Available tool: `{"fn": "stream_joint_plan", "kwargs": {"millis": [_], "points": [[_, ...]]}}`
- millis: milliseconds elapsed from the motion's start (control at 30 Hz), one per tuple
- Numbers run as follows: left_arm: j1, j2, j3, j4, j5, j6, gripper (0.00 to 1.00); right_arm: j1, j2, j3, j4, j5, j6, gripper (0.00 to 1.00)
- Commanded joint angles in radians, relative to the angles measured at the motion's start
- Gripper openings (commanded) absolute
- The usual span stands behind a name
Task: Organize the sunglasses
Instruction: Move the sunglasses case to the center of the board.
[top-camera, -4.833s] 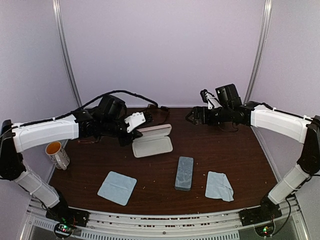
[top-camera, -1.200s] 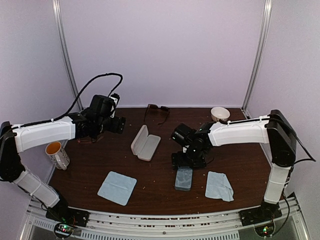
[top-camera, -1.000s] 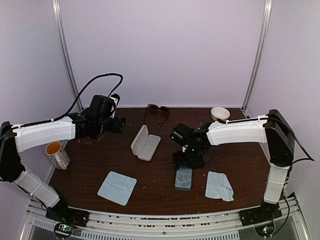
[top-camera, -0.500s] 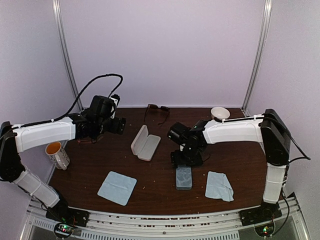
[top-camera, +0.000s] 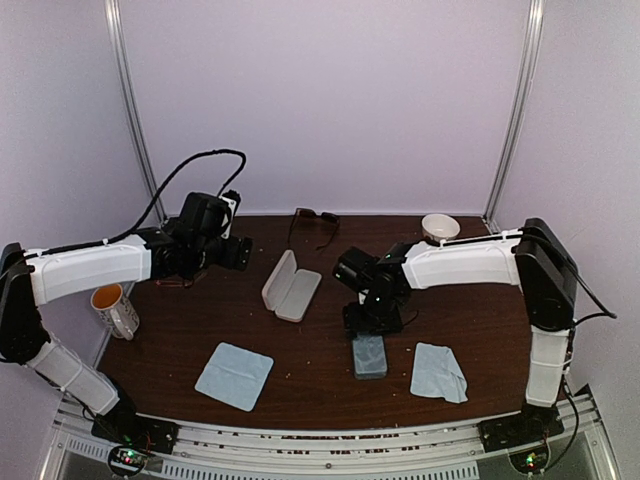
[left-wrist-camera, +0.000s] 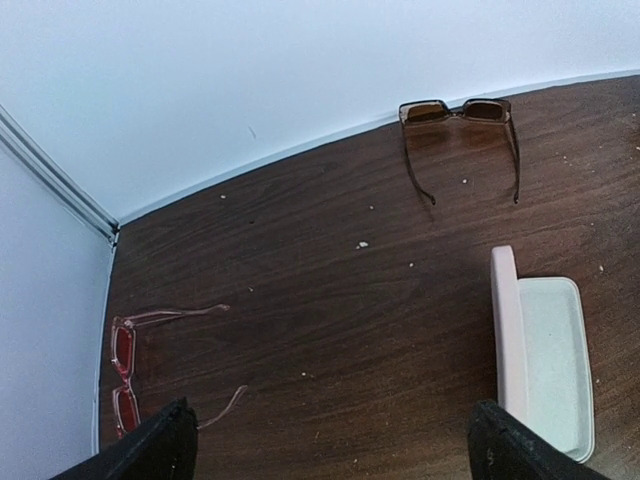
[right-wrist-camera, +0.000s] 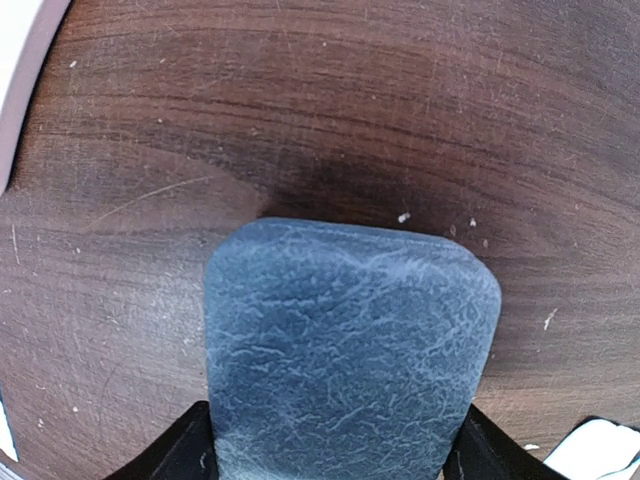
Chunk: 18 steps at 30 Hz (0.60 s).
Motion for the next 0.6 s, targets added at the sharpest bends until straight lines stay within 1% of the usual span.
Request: {"fn": "stream_joint_plan", "kwargs": {"millis": [0,100,300,433,567], "points": [[0.006,-0.033,-0.019,0.037,0.02,-0.014,0.98,-0.009,0.015,0.034,-0.006,0.059,-0.034,0.6],[0.005,-0.044,-0.022,0.031,0.021,-0.01,0.98,-0.028,0.011,0.06,-0.015,0.068,-0.063,0.6],[0.006,-0.076,-0.041,0.022,0.024,-0.011,0.98,-0.136,-0.007,0.106,-0.009,0.08,-0.17,0.6],[0.006,-0.092,-0.051,0.008,0.038,-0.022,0.98,-0.228,0.012,0.172,-0.015,0.077,-0.261,0.59],[0.006,-0.109,-0.06,-0.008,0.049,-0.034,0.98,-0.309,0.062,0.272,-0.05,0.08,-0.329,0.59]]}}
